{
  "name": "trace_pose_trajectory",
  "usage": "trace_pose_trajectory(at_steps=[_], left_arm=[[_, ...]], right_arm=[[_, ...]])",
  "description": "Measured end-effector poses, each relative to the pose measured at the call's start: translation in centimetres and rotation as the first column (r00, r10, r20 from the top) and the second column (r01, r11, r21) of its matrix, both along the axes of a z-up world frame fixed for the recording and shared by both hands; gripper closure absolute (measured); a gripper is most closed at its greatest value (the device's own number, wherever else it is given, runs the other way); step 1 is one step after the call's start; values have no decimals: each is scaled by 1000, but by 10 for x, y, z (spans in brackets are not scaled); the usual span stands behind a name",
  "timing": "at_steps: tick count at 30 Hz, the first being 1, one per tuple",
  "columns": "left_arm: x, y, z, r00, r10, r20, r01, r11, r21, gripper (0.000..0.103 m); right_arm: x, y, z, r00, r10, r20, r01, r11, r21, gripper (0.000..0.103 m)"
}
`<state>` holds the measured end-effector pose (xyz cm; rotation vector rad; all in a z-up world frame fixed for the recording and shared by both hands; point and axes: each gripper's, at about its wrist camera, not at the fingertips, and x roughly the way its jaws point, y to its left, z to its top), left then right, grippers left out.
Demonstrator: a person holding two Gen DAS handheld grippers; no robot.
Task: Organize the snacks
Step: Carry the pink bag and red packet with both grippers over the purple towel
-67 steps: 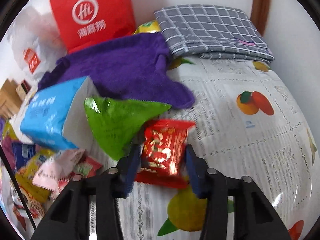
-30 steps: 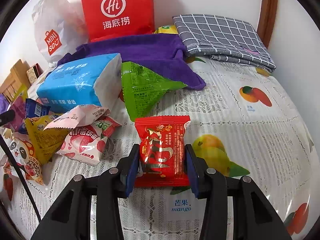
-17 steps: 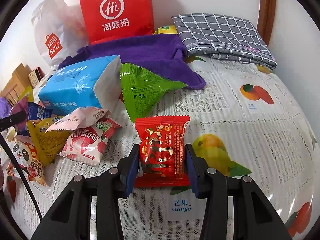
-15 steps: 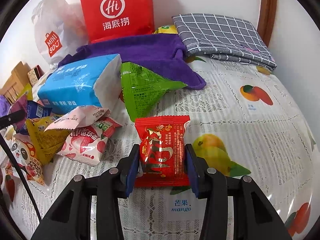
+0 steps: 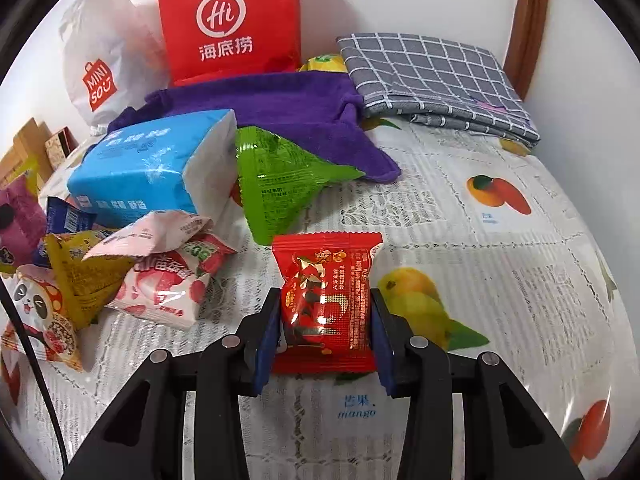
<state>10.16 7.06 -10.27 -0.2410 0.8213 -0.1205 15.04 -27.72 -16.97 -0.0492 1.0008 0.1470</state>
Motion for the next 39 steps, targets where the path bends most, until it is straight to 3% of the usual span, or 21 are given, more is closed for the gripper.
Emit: trace_pose_trajectory(at_steps=[14, 22, 28, 39], left_arm=[[-9, 0, 40, 998, 5, 61, -4, 1000, -17, 63], [-4, -20, 64, 994, -53, 91, 53, 999, 4, 63], [16, -31, 79, 991, -103, 91, 106, 994, -37, 63], [63, -50, 100, 982, -149, 117, 149, 989, 6, 63]], right_arm=[[-24, 19, 68, 992, 44, 114, -50, 998, 48, 62], [-25, 42, 95, 985, 96, 144, -107, 992, 73, 62], [-11, 55, 113, 983, 98, 154, -112, 990, 90, 62], [43, 59, 138, 982, 58, 177, -83, 987, 140, 62]])
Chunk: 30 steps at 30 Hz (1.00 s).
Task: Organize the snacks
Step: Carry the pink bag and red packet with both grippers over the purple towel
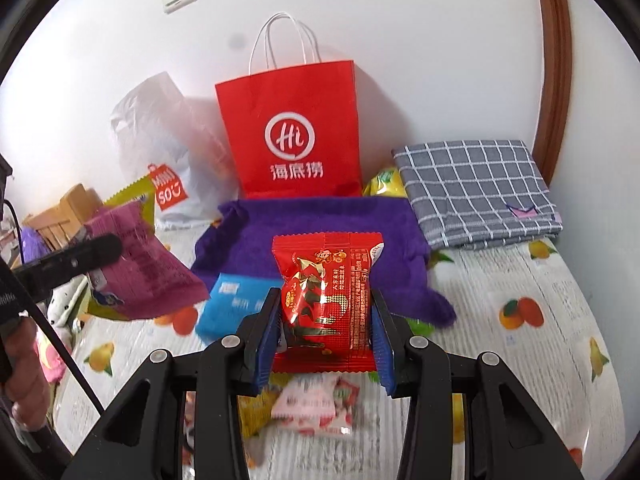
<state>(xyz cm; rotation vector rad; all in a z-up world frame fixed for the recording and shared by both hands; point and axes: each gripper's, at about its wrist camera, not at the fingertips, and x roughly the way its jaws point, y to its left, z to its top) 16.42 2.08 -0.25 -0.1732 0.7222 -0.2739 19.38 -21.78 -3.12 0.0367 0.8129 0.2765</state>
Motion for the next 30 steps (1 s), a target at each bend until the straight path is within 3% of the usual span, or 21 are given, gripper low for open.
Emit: trace_pose_trajectory(at_steps=[12, 19, 30], left_arm=[[54, -7, 4, 1000, -6, -13, 7, 998, 60, 63], [83, -2, 6, 1000, 4, -23, -3, 998, 60, 63], [120, 2, -6, 999, 13, -44, -10, 996, 85, 63]], right_arm=[[67, 15, 3, 998, 60, 0, -60, 998, 31, 62], [103, 24, 5, 995, 97, -3, -96, 994, 48, 62], [150, 30, -15, 994, 103, -40, -102, 994, 35, 62]])
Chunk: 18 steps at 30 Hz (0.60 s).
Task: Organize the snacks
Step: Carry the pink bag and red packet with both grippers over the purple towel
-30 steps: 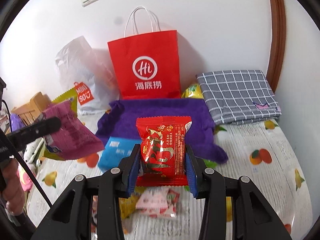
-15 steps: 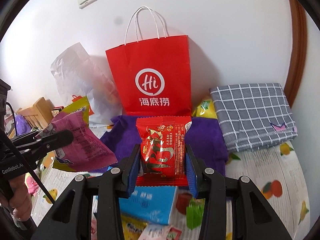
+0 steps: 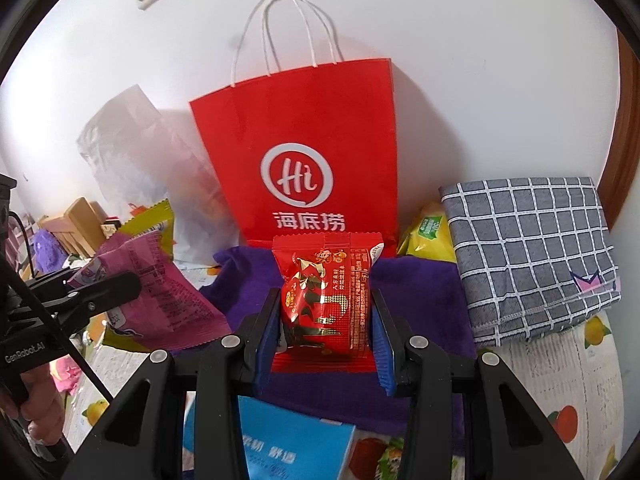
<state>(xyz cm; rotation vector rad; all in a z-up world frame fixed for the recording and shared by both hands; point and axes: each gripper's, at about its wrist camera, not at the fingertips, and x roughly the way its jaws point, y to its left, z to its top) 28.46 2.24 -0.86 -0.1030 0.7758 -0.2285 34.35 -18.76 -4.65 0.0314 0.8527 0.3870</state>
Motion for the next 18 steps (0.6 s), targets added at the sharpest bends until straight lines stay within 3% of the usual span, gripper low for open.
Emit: trace_pose_trajectory(at_steps=[18], left_arm=[[38, -2, -31, 998, -15, -58, 15, 1000, -3, 63]], right_arm=[[26, -15, -29, 999, -21, -34, 20, 1000, -25, 62]])
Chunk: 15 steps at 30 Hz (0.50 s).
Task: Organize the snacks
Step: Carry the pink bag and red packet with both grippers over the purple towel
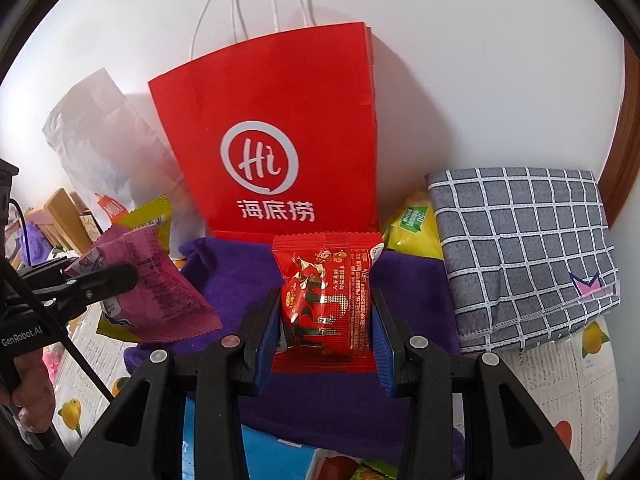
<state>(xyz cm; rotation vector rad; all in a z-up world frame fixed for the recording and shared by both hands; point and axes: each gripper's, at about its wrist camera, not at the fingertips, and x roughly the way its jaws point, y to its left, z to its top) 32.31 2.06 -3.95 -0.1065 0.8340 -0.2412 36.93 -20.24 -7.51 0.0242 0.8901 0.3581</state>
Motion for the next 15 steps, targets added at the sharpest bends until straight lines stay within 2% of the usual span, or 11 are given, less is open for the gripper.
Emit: trace_pose_trajectory(at_steps=[15], left_arm=[[9, -1, -18, 999, 3, -43, -2, 1000, 14, 63]], right_arm=[[7, 7, -31, 998, 15, -64, -18, 999, -43, 62]])
